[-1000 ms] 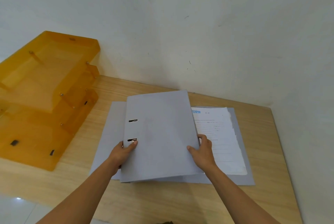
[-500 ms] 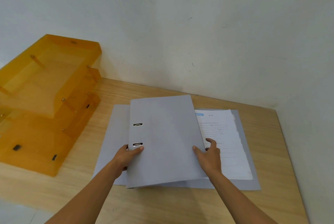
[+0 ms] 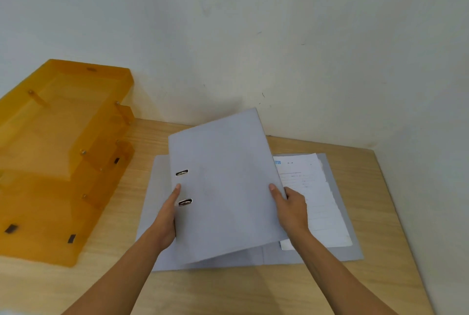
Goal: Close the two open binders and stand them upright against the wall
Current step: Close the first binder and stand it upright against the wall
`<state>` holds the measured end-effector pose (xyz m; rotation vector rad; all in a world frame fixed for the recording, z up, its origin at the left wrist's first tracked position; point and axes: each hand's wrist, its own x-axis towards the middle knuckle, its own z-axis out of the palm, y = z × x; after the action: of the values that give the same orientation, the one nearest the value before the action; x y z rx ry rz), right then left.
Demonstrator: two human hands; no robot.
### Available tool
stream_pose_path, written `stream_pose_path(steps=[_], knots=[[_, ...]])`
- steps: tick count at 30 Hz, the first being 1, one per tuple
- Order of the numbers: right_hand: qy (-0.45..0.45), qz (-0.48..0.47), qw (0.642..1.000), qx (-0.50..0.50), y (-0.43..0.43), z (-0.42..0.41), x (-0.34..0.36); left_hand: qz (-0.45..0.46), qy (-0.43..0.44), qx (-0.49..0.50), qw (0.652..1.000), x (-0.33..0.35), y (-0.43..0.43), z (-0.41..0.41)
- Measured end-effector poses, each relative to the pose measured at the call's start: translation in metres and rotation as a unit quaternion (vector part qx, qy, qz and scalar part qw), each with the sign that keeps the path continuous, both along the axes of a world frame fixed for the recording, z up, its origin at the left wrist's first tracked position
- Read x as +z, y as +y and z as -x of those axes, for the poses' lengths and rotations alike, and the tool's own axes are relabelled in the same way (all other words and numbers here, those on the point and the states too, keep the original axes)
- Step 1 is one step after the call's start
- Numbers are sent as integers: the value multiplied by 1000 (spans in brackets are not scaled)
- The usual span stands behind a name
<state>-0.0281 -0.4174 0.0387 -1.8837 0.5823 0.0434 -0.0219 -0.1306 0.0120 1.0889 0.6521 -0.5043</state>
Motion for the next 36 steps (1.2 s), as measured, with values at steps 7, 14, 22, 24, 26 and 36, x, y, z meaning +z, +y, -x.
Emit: stream_pose_path(steps=[7,14,22,24,26,36], knots=[[-95,17,995,-4,-26,-7,49,102,-128,-57,985,57,24,-55],[-125,121,984,-48,-64,-15,89,78,-234,-112,963,120,-37,-77],[10,119,981,154,-65,14,119,54,-326,-77,941,141,-162,-57],[-21,132,975,180,-63,24,115,26,-349,-90,932,143,-186,-54],[-56,162,969,180,-69,31,110,5,-374,-118,920,144,-206,-52],[-192,54,978,65,-181,56,67,-83,-473,-381,790,130,-323,-30]])
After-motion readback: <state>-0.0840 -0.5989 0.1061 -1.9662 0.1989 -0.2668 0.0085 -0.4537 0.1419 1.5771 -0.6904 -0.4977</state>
